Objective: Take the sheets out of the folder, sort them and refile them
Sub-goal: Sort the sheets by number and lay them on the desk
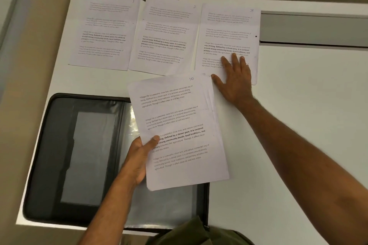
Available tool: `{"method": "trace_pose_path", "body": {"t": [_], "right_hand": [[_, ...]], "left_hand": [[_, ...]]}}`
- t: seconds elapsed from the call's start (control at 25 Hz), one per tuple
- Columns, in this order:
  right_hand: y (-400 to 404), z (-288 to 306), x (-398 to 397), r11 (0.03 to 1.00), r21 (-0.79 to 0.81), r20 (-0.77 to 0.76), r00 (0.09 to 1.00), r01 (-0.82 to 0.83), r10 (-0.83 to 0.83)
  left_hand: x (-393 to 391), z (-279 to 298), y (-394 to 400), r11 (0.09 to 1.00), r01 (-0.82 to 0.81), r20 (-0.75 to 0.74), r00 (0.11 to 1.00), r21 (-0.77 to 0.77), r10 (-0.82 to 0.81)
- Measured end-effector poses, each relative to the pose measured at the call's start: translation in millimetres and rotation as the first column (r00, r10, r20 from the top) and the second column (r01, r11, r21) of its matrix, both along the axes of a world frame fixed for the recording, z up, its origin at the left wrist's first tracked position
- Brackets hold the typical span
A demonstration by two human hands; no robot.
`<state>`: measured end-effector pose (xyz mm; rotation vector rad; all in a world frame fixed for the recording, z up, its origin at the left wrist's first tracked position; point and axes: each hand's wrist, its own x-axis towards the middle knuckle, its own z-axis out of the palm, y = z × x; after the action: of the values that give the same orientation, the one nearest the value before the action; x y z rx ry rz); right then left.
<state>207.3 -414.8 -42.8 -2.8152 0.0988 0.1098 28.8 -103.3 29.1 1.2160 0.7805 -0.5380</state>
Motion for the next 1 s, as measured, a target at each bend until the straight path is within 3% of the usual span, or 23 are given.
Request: {"method": "trace_pose_path", "body": {"t": [0.36,0.52,0.64,0.72,0.8,0.88,1.0], "right_hand": [[0,3,18,0.998,-0.017,-0.040,0.997,-0.064,0.064],[-1,18,4,0.973,0.229,0.074,0.997,0.014,-0.032],[1,45,-34,0.818,0.569,0.138,0.971,0.083,-0.194],[7,75,-75,0.605,0.756,-0.117,0.961,0.250,-0.251],[8,101,-118,0.422,0.802,-0.413,0.903,0.422,-0.118],[3,116,-160,0.384,0.779,-0.542,0.840,0.495,0.018],[-10,128,-203,0.341,0.810,-0.510,0.860,0.477,0.008]], "left_hand": [[-14,5,0,1.000,-0.023,0.004,1.000,0.008,0.023],[-22,15,-1,0.999,-0.048,0.027,0.998,0.006,0.048],[-29,23,-3,0.999,-0.050,0.041,0.998,0.002,0.049],[-36,27,-6,0.999,-0.032,0.056,0.998,-0.005,0.032],[-43,32,-11,1.000,-0.010,0.062,0.998,-0.020,0.012],[-51,36,-18,0.999,0.019,0.075,0.997,-0.041,-0.016],[-60,45,-32,0.995,0.066,0.087,0.994,-0.071,-0.059]]}}
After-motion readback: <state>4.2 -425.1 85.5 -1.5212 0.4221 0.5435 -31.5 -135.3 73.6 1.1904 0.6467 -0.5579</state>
